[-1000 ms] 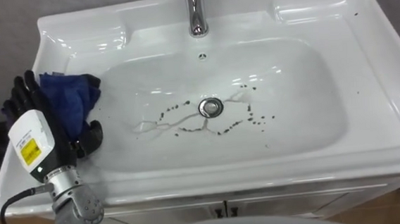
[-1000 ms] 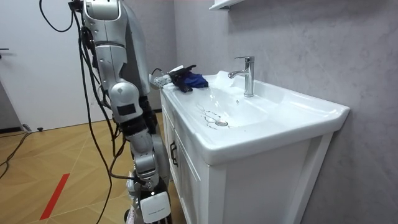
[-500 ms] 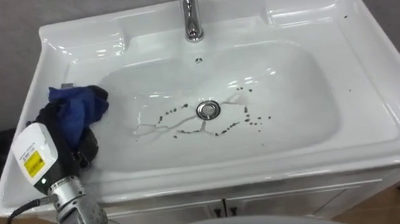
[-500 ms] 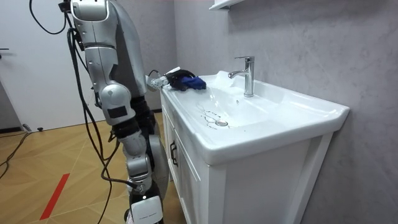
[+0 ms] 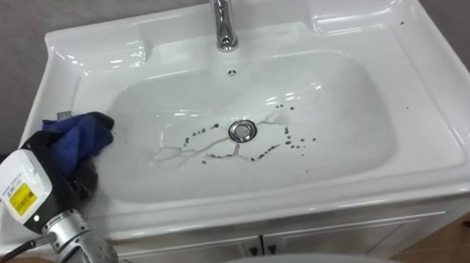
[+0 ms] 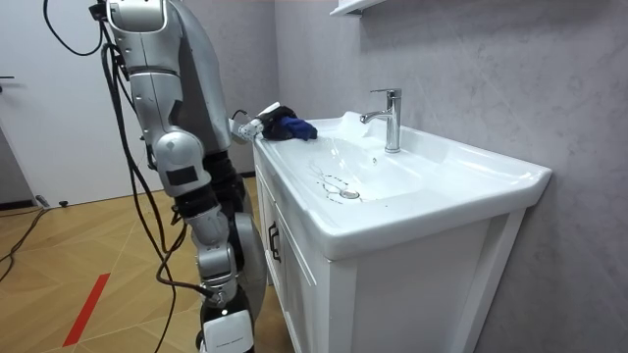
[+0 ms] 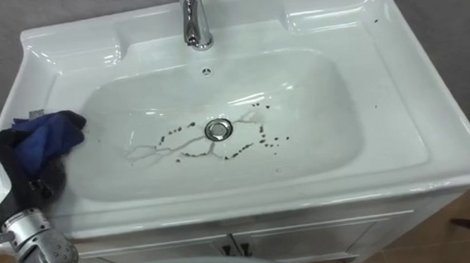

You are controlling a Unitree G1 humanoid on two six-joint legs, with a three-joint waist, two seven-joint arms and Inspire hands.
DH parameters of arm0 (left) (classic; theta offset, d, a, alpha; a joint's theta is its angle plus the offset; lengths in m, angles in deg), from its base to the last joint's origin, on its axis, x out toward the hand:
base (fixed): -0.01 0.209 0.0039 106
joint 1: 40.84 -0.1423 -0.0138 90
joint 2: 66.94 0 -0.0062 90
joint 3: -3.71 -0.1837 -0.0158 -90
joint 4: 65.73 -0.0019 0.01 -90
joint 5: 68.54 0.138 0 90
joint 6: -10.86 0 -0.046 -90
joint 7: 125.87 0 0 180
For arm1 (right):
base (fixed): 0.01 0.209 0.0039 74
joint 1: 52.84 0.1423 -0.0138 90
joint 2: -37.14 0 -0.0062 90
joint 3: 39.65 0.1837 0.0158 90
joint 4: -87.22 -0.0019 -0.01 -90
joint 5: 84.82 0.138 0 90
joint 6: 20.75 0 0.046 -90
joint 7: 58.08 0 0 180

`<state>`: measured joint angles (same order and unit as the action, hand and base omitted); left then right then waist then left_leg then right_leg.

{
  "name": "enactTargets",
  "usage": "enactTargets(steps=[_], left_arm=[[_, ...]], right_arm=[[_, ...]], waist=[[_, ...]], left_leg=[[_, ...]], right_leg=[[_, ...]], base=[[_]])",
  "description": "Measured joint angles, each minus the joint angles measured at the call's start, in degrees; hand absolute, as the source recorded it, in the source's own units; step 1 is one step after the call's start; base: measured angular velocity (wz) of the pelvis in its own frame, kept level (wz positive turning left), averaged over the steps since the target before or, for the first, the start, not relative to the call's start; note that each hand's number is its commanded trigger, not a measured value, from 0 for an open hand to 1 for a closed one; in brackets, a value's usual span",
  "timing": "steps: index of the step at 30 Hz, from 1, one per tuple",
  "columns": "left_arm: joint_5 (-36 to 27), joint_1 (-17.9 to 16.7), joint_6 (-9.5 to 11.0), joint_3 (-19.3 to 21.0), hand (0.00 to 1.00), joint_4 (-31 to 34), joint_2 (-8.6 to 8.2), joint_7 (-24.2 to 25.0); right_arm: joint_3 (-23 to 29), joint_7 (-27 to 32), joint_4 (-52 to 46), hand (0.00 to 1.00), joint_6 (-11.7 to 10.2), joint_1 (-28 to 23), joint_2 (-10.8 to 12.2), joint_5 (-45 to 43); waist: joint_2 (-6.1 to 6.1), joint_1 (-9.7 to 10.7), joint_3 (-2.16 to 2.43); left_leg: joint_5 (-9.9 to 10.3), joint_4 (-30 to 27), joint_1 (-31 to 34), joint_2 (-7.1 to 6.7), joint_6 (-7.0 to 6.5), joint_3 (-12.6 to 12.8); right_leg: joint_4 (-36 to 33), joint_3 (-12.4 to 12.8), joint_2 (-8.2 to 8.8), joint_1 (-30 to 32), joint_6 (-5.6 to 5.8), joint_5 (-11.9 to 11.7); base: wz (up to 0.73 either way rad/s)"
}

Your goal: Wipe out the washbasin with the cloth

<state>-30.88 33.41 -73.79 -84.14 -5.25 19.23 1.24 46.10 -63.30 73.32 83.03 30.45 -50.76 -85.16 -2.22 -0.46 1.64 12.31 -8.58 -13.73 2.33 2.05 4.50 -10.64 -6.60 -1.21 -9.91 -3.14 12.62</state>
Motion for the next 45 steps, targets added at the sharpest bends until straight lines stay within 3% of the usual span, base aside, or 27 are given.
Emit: enactTargets(steps=[15, 25, 28, 30, 32, 36, 37, 41, 45], left_arm=[[-0.1, 0.3, -0.7, 0.1, 1.00, -0.2, 0.21, -0.2], [0.0, 4.3, -3.7, 0.1, 1.00, 0.3, -0.55, 2.8], [-1.1, 4.7, -5.0, 0.1, 1.00, 2.3, -0.92, 4.0], [-2.6, 5.2, -5.9, 0.1, 1.00, 4.1, -1.00, 5.2], [-3.9, 5.9, -6.7, 0.1, 1.00, 6.7, -1.00, 7.0], [-4.4, 5.9, -7.6, 0.1, 1.00, 11.7, -0.93, 8.5], [-4.3, 5.9, -7.7, 0.0, 1.00, 14.3, -0.83, 8.5], [-4.3, 5.9, -7.8, -0.2, 1.00, 23.1, -0.79, 8.5], [-4.2, 6.0, -7.7, -0.3, 1.00, 26.9, -0.77, 8.5]], right_arm=[[-0.2, -0.9, -0.6, 0.00, 0.0, 0.2, 0.0, 0.0], [-0.2, -0.7, -0.7, 0.00, -1.2, 1.1, 0.5, -2.2], [-0.9, -0.8, -0.6, 0.00, -1.3, 1.1, 0.6, -2.1], [-1.3, -0.8, -0.7, 0.00, -1.8, 1.3, 0.6, -2.1], [-1.3, -0.7, -0.6, 0.00, -3.3, 1.7, 0.8, -2.1], [-1.3, 0.2, -0.6, 0.00, -4.9, 2.3, 1.3, -2.2], [-1.4, 0.3, -0.5, 0.00, -5.1, 2.5, 1.4, -2.1], [-2.5, 0.7, 0.3, 0.00, -5.6, 2.6, 1.4, -1.7], [-2.7, 0.9, 0.7, 0.00, -5.7, 2.5, 1.6, -1.7]], waist=[[-0.01, -0.1, 0.00], [0.03, 0.2, -0.12], [0.09, 0.4, -0.38], [0.05, 0.4, -0.79], [0.01, 0.7, -1.77], [-0.34, 1.6, -1.75], [-0.09, 1.8, -1.97], [-0.13, 2.5, -1.98], [-0.65, 3.5, -2.03]], left_leg=[[0.0, -0.1, 0.0, 0.05, 0.00, 0.1], [0.0, -0.2, 0.9, 0.21, 0.00, -0.1], [0.0, -0.3, 1.5, 0.21, 0.00, -0.9], [0.0, -0.6, 2.0, 0.19, 0.02, -1.4], [0.0, -1.1, 3.0, 0.13, 0.02, -1.6], [0.0, -1.5, 5.3, 0.02, 0.02, -2.5], [0.0, -1.6, 5.9, -0.04, 0.02, -2.8], [0.0, -1.7, 6.1, -0.11, 0.02, -2.9], [0.0, -1.3, 5.0, -0.09, 0.02, -2.8]], right_leg=[[0.0, 0.1, 0.09, 0.0, -0.16, 0.2], [-0.1, -1.0, 0.21, 0.3, -0.16, 0.2], [-0.2, -1.5, 0.23, 0.9, -0.16, 0.1], [-0.1, -1.7, 0.25, 0.9, -0.16, 0.1], [0.0, -2.1, 0.31, 1.3, -0.16, 0.1], [-0.1, -3.1, 0.43, 3.2, -0.12, 0.1], [-0.1, -3.1, 0.47, 3.6, -0.11, 0.0], [0.0, -3.1, 0.53, 3.3, -0.01, -0.3], [0.0, -2.9, 0.64, 2.5, 0.00, -0.3]], base=[[0.00], [0.09], [0.10], [0.10], [0.13], [0.13], [0.12], [-0.04], [-0.09]])
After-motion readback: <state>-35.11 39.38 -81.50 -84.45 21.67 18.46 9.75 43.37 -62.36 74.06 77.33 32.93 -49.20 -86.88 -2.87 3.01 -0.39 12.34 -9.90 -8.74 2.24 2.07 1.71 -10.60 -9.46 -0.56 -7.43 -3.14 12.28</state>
